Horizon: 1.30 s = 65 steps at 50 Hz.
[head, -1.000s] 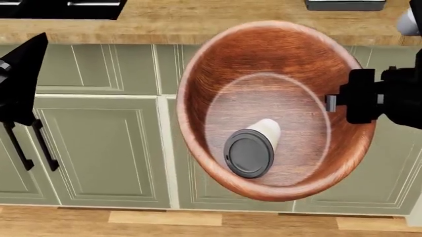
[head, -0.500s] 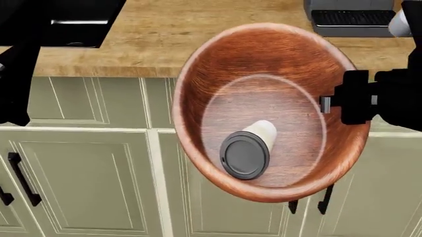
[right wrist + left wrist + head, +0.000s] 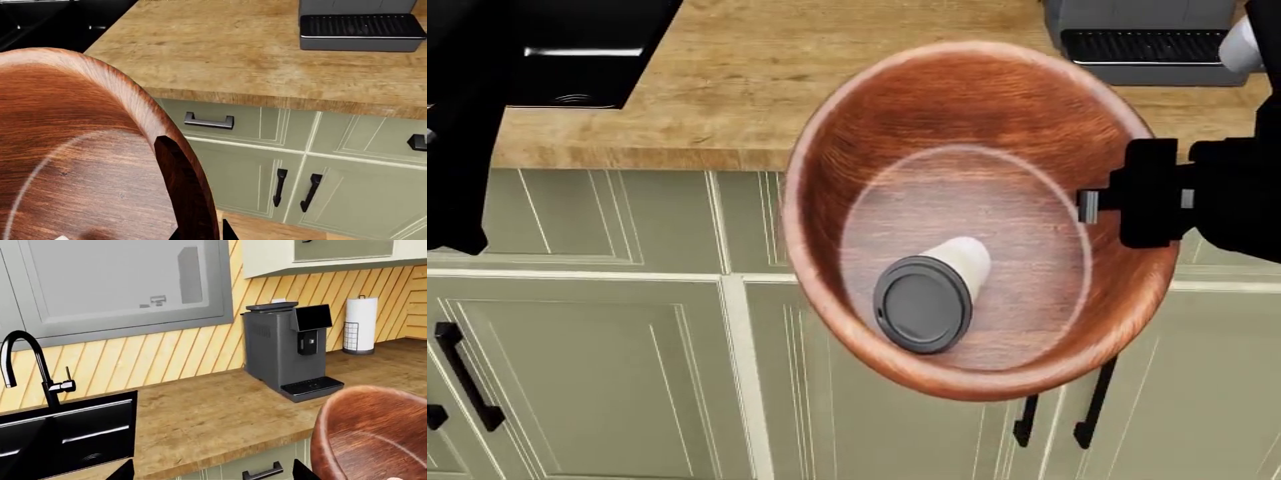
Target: Place the cup inside the bowl on the dining table and move the bowl to any counter.
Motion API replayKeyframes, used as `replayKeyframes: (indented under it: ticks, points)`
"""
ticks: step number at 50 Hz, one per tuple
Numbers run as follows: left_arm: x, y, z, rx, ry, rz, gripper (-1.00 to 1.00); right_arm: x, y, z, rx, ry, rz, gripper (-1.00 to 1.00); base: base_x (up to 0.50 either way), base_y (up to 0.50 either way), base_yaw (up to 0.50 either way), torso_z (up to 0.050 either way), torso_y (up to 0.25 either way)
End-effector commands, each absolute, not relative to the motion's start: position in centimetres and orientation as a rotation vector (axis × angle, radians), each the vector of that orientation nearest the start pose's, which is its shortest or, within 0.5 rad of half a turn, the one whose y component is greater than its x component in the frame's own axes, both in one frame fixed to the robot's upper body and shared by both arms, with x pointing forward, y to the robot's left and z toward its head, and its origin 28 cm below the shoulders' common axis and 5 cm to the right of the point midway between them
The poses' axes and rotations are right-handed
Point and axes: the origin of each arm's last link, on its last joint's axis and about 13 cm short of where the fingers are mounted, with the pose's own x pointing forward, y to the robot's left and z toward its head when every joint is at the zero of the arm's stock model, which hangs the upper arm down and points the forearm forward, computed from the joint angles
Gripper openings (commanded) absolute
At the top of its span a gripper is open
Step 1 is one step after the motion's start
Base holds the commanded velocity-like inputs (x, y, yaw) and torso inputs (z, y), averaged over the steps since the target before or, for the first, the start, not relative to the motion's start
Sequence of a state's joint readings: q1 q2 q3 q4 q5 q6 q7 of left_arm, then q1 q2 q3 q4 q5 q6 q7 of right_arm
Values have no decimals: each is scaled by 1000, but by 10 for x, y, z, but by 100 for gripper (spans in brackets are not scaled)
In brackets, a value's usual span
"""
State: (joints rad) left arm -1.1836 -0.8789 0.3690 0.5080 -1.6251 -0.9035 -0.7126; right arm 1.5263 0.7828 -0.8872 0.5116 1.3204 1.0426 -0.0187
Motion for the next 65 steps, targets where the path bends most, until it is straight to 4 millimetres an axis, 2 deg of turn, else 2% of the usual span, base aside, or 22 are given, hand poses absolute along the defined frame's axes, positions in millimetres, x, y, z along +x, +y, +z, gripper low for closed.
replayKeyframes:
  ticks: [1,6,31,37,53,65]
  points:
    - [222,254,317,73,-110,-287,100,336,-235,298,84,481,287,-100,0,0,0,10,0]
    - [222,255,318,71,-111,-285,100,336,-234,296,80,483,292,-100,174,54,0,0,0]
    - [222,254,317,69,-110,-285,100,337,-234,290,82,491,289,-100,496,169,0,0,2]
    - [222,254,317,69,-112,-286,100,334,-230,283,77,497,301,-100,500,131,0,0,0]
    - [221,254,316,66,-112,-288,100,336,-232,281,97,496,286,-100,497,311,0,0,2]
    - [222,253,316,62,-111,-293,100,336,-232,277,100,503,285,-100,496,67,0,0,2]
